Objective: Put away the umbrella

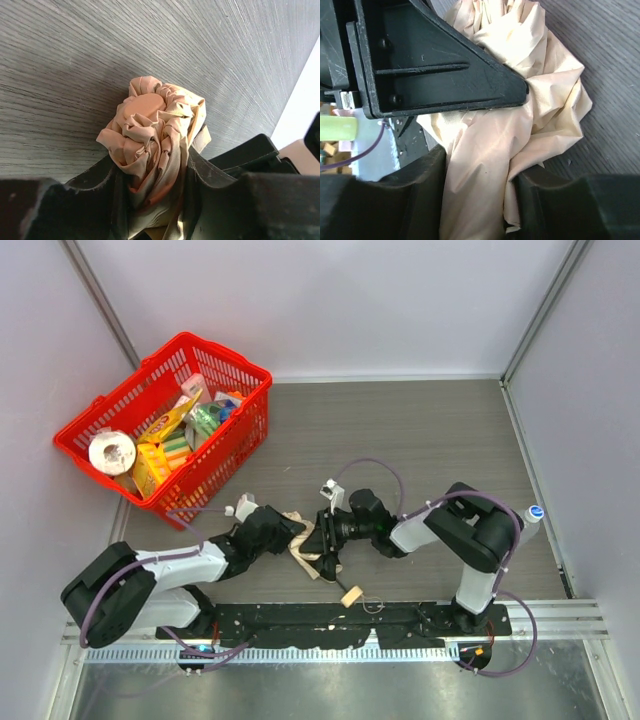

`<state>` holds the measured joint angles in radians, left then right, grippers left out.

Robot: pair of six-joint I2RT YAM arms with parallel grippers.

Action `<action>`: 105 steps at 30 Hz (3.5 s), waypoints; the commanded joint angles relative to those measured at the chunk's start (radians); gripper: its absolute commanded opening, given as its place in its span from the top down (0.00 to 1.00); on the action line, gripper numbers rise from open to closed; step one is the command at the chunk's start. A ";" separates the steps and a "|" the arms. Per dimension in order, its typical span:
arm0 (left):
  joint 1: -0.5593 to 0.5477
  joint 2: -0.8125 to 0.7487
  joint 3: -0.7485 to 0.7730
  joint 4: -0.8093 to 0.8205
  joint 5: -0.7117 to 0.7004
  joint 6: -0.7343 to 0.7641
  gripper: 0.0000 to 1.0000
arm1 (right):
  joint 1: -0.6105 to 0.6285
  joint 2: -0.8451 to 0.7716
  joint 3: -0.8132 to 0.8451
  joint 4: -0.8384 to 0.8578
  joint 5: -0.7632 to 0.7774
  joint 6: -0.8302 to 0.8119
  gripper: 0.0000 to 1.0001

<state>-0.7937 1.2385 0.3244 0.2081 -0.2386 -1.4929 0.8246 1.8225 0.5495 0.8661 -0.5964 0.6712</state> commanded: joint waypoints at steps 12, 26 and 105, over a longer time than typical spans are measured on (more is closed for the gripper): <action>-0.009 0.044 0.103 -0.346 0.021 -0.042 1.00 | 0.309 -0.279 0.280 -0.796 0.664 -0.479 0.21; -0.009 0.087 0.159 -0.429 0.051 -0.113 1.00 | 0.430 -0.118 0.258 -0.676 0.949 -0.470 0.68; 0.111 -0.224 0.823 -0.800 -0.426 0.180 1.00 | 0.415 -0.441 0.811 -1.147 1.133 -0.484 0.49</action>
<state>-0.6857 1.0267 1.1053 -0.6121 -0.6167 -1.2606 1.2293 1.3453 1.2724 -0.3359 0.3870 0.2432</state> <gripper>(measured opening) 0.417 0.520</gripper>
